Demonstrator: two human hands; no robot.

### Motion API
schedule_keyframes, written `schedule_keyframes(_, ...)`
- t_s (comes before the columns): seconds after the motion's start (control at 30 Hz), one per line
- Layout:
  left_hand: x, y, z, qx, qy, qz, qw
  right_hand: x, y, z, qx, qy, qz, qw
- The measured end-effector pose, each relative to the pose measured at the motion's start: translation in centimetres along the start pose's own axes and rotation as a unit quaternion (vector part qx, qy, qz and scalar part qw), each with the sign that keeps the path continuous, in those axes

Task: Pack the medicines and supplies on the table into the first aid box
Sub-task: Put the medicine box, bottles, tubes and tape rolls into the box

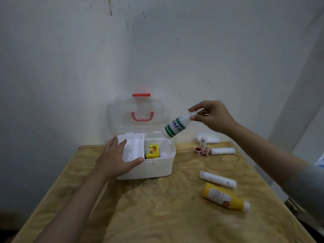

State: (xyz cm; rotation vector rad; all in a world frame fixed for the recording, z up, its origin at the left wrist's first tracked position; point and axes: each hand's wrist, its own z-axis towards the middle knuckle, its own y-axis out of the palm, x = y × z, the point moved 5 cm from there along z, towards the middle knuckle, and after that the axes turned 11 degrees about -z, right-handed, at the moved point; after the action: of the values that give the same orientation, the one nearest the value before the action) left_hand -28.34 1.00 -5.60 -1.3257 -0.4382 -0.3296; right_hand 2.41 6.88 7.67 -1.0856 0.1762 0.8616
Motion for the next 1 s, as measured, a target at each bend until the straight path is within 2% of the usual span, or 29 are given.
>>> schedule_keyframes(0.23,0.1,0.0,-0.1,-0.003,0.007,0.0,1.0,-4.7,6.8,-0.7,-0.115,-0.063,-0.075,0.988)
schedule_keyframes(0.4,0.1,0.0,-0.1,-0.005,-0.001,0.002,1.0,-5.5,11.4,-1.1,-0.177,-0.053,-0.082,0.979)
schedule_keyframes(0.6,0.1,0.1,0.0,0.002,0.009,-0.002,1.0,-5.9,12.6,-1.6,-0.233,-0.089,-0.086,0.965)
schedule_keyframes(0.67,-0.1,0.1,0.1,0.002,0.01,-0.004,1.0,-5.1,11.5,-1.5,-0.238,-0.078,-0.08,0.965)
schedule_keyframes(0.83,-0.1,0.1,0.1,0.006,0.016,-0.009,1.0,0.1,5.7,-3.0,-0.181,-0.005,-0.087,0.98)
schedule_keyframes(0.93,-0.1,0.2,0.1,0.009,0.018,-0.007,1.0,5.0,3.4,-6.0,-0.232,0.066,-0.136,0.961)
schedule_keyframes(1.0,-0.2,0.2,0.2,0.012,0.02,-0.008,1.0,7.9,2.9,-8.5,-0.297,0.096,-0.213,0.926)
